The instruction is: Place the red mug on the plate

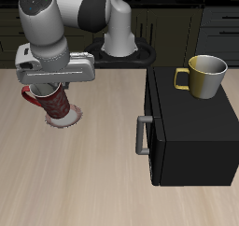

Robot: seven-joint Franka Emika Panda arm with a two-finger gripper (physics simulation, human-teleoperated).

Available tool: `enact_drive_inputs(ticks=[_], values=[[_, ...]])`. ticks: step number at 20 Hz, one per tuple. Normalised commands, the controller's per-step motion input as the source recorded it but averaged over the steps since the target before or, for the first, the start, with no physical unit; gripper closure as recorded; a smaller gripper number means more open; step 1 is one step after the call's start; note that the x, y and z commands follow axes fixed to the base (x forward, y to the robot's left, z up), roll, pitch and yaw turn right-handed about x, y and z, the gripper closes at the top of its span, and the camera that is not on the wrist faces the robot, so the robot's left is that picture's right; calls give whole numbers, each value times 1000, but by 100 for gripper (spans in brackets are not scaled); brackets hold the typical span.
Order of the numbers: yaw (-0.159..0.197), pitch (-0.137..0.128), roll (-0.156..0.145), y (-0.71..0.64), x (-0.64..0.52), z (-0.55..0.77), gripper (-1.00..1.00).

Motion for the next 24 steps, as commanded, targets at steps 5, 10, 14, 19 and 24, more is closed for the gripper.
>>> enact_drive_inputs(ticks=[5, 10, 14, 19, 24], values=[[-20, -70, -23, 40, -373, -88, 100], [-6, 4, 1, -48, -138, -34, 100], [-12, -35, -13, -18, -197, 88, 100], [-7, -44, 9, 2, -366, 40, 100], [21, -20, 28, 105, -238, -94, 100]])
